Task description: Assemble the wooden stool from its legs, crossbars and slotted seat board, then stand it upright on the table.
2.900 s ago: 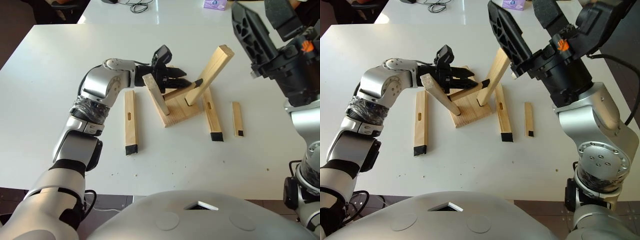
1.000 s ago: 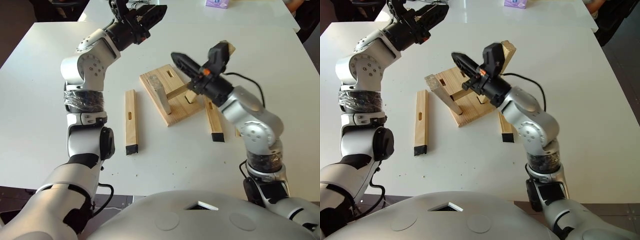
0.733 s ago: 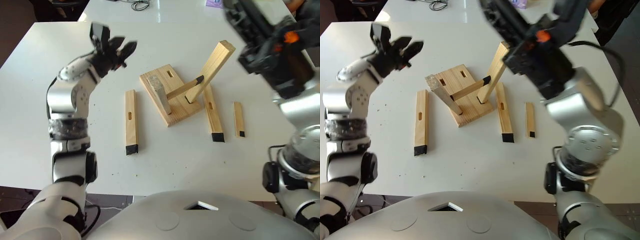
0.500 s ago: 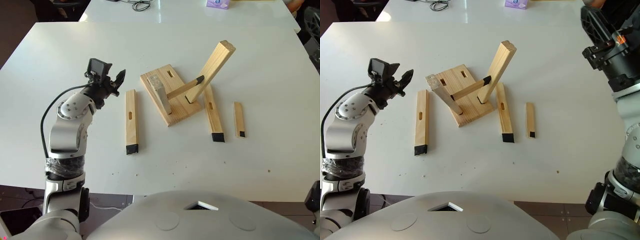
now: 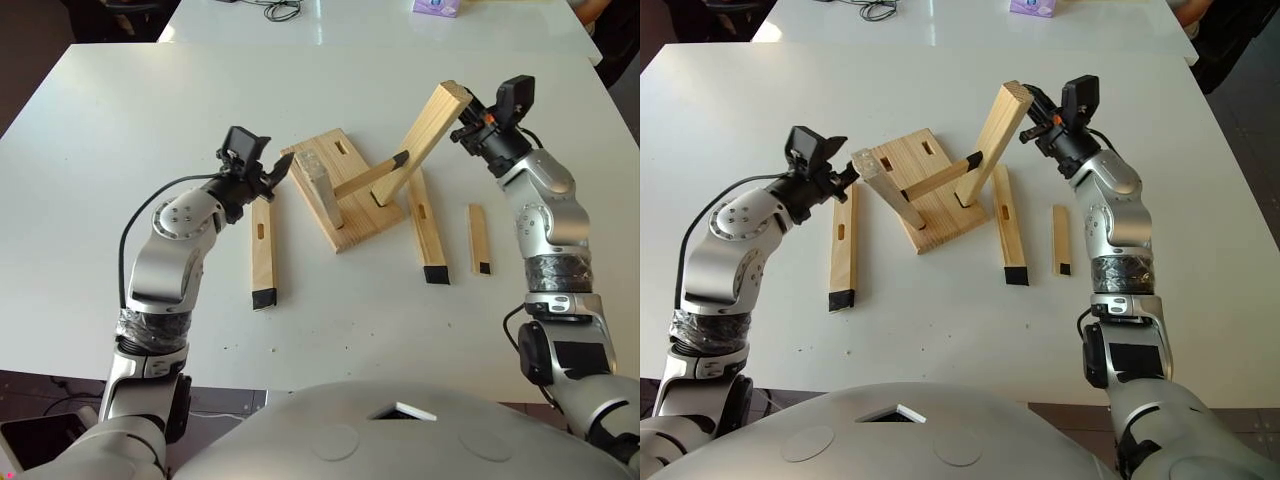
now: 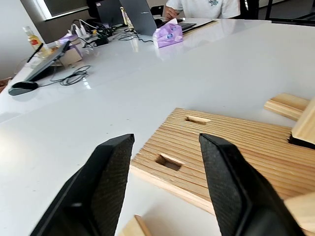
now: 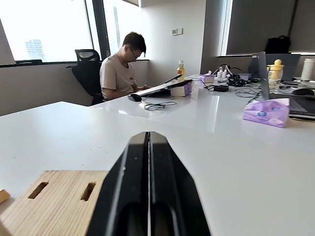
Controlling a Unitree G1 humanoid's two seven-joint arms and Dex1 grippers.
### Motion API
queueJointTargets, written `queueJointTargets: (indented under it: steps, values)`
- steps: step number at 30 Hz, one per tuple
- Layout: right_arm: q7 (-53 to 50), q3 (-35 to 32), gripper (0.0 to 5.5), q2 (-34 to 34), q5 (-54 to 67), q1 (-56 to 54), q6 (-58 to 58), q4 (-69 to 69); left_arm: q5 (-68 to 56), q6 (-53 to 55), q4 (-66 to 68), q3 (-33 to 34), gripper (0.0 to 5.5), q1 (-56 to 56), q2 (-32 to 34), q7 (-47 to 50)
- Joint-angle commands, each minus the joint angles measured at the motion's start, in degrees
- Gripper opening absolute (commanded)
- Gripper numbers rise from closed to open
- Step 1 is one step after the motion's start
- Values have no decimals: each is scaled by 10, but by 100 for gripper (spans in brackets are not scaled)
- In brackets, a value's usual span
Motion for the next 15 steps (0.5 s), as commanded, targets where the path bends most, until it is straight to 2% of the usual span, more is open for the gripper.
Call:
queueJointTargets:
  steps: [1, 7, 15]
  values:
    - [48, 21, 3, 12, -5, -12, -3, 7, 10, 2, 8, -17, 245, 13, 18, -26]
    - [79, 38, 3, 2, 5, 30, 36, -97, 11, 11, 9, -8, 245, 19, 26, -30]
    - [26, 9, 3, -20, 15, 139, 110, -274, 30, 33, 8, 7, 245, 9, 15, 11]
